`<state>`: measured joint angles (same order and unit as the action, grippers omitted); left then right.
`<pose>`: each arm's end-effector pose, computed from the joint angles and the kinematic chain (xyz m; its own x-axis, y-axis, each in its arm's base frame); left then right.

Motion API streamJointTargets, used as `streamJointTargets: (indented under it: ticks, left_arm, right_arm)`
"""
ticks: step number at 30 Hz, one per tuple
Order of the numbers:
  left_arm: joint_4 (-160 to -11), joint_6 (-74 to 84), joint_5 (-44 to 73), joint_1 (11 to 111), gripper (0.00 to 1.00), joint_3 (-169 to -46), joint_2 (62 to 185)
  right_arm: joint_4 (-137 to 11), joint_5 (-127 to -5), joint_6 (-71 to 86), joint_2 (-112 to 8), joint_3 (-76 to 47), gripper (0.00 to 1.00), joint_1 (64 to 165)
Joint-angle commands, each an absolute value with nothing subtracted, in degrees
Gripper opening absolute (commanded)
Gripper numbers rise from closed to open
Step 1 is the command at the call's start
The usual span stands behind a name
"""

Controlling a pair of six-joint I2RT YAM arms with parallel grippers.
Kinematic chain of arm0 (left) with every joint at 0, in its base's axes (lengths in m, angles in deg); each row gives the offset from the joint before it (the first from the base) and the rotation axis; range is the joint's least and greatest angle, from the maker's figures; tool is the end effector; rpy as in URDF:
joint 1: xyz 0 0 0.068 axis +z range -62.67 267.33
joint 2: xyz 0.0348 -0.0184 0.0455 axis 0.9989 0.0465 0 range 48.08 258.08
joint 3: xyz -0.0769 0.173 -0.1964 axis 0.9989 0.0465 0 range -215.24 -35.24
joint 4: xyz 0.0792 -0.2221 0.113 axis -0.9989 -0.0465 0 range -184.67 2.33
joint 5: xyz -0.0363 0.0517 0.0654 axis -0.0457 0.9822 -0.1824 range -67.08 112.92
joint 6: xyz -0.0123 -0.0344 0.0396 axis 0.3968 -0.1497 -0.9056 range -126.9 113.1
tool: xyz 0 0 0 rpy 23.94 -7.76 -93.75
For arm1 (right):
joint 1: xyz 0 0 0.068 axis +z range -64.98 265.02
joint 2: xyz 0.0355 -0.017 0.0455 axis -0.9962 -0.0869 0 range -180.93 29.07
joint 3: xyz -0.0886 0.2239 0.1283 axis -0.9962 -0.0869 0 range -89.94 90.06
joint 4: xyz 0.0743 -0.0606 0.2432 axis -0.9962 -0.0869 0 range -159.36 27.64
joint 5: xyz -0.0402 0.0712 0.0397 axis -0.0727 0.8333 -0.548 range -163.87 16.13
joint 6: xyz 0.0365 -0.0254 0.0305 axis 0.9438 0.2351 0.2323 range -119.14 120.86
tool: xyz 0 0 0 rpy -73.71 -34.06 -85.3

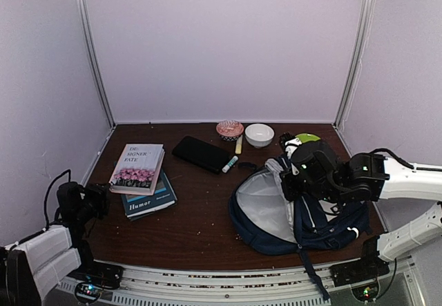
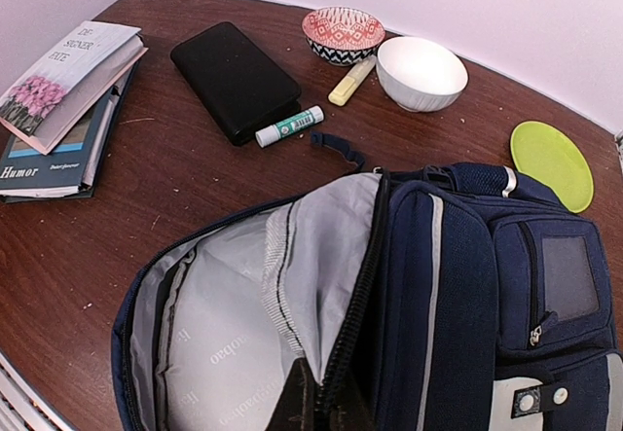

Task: Pack the student bag
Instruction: Pick up the book from the center of the board.

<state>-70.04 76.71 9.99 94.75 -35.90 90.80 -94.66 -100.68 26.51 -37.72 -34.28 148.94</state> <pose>0.1470 0.0111 0.1282 -0.1214 -0.9926 -0.0093 -0.3991 0.0574 -0.9151 0.1220 0.2127 0.2951 -0.5571 -0.2595 -0.7889 -0.4621 0.8862 0.0348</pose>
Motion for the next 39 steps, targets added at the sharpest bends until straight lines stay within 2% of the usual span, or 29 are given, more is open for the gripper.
streamJointTargets:
  ticks: [1,9,22,32,39]
  left_arm:
    - [-62.86,77.4,8.41,95.31,0.98,-35.89,98.26]
    - [-55.45,77.37,8.88,95.25,0.98,-36.18,105.45]
    - [-27.21,80.33,9.47,95.29,0.98,-32.68,118.57]
    - [-25.61,79.31,7.99,95.29,0.98,-34.8,123.84]
    - [-16.02,81.02,7.56,95.27,0.98,-33.12,132.18]
  right_arm:
    - [-92.44,-102.6,25.45,-37.72,-32.21,0.0,148.8]
    - [-93.37,-103.05,25.38,-37.64,-31.9,0.0,148.78]
    - [-93.84,-102.7,25.16,-39.91,-29.79,0.0,148.78]
    - [-93.91,-103.18,25.22,-40.28,-30.08,0.0,148.74]
    - [-94.2,-103.5,25.03,-40.46,-30.0,0.0,148.75]
